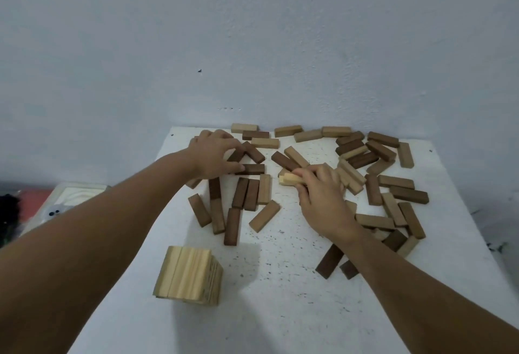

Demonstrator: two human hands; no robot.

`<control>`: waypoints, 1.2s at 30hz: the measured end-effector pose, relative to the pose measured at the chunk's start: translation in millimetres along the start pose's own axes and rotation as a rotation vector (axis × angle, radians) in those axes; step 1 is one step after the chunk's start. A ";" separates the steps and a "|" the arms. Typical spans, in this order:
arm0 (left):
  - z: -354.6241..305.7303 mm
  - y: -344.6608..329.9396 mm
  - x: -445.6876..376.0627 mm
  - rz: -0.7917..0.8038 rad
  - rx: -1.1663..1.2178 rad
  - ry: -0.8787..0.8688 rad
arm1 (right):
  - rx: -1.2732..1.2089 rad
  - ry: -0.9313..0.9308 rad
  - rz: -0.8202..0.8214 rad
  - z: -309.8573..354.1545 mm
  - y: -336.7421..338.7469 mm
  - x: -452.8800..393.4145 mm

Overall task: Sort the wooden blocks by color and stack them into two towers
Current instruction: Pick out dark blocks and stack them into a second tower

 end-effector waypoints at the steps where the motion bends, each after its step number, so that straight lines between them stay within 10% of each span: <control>1: -8.0 1.1 -4.4 0.012 -0.008 -0.026 | -0.016 -0.004 0.021 0.6 -1.1 -1.6; 8: -47.4 -23.5 -33.4 0.262 -0.180 -0.090 | -0.038 -0.018 0.065 -0.2 -2.4 -3.1; 20: -70.8 11.3 -9.0 0.149 0.053 -0.158 | -0.441 -0.010 -0.093 -13.7 30.4 9.4; 30: -167.0 -9.6 -18.1 0.227 -0.123 -0.214 | -0.191 -0.271 -0.233 -99.0 77.4 59.2; 36: -206.3 -54.9 -6.2 0.256 -0.385 -0.240 | -0.542 -0.223 -0.298 -98.3 79.6 74.5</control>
Point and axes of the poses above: each hand's wrist, its own x-axis away from the middle knuckle, its own y-axis out of the back of the hand, z = x × y, the point moved 8 cm from there along -x, towards the middle knuckle, and after that the axes turned 11 degrees about z, right-handed, at the moved point
